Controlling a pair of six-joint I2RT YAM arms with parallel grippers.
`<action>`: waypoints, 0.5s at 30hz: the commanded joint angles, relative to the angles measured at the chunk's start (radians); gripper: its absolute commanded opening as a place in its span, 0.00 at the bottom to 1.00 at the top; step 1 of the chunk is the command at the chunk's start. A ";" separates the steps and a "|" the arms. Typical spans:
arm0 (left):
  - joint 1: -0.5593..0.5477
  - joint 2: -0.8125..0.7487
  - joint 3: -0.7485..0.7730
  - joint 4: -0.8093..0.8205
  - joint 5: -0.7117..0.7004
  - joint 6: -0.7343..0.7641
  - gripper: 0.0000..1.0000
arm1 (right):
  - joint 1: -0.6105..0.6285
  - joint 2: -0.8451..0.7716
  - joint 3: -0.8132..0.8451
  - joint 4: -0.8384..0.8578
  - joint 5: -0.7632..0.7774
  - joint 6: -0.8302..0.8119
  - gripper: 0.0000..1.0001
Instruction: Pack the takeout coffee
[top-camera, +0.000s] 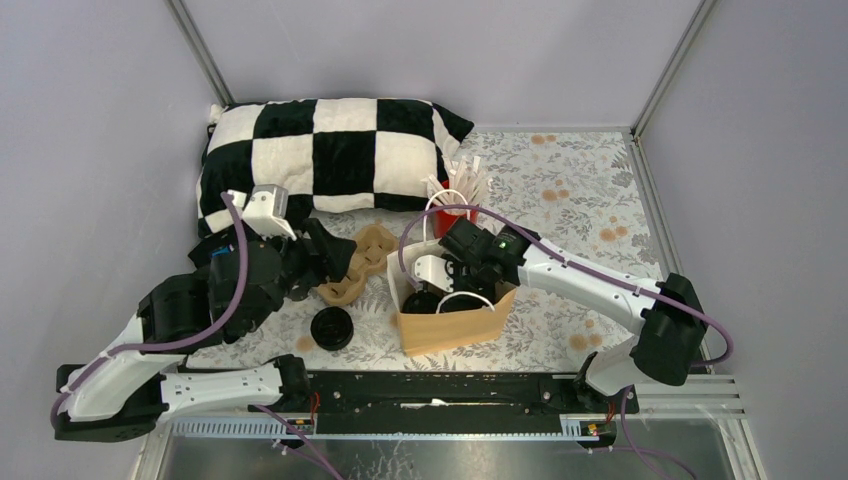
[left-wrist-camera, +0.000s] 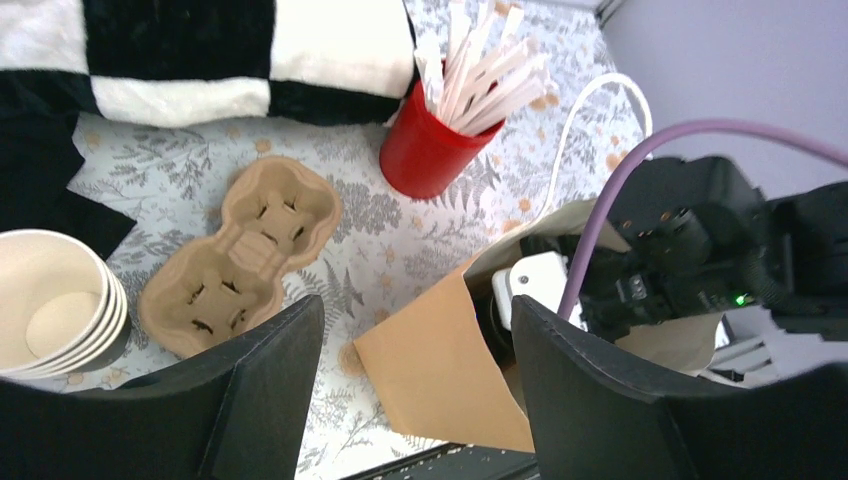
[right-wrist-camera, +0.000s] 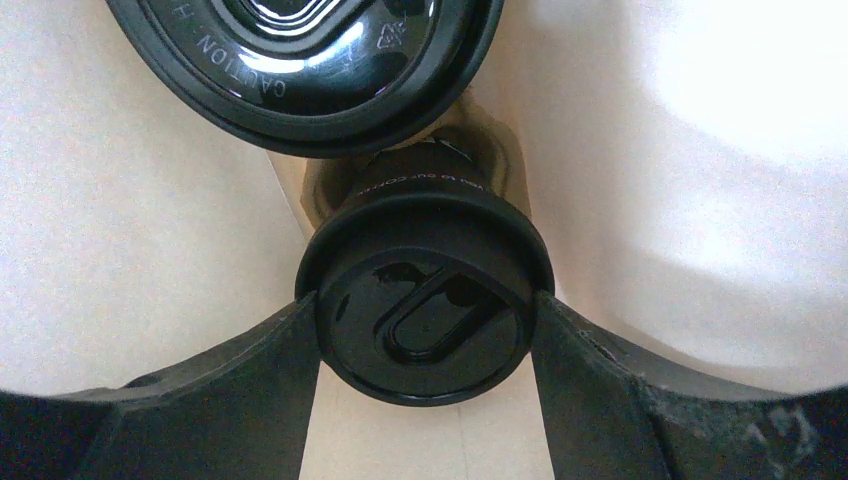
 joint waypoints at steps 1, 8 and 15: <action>0.000 -0.008 0.043 0.029 -0.058 0.027 0.72 | 0.015 0.141 -0.155 0.000 -0.065 0.049 0.29; 0.000 -0.041 0.039 -0.002 -0.064 0.015 0.72 | 0.016 0.176 -0.245 0.062 -0.071 0.083 0.25; -0.001 -0.017 0.071 0.000 -0.065 0.018 0.72 | 0.018 0.152 -0.069 -0.022 -0.033 0.122 0.41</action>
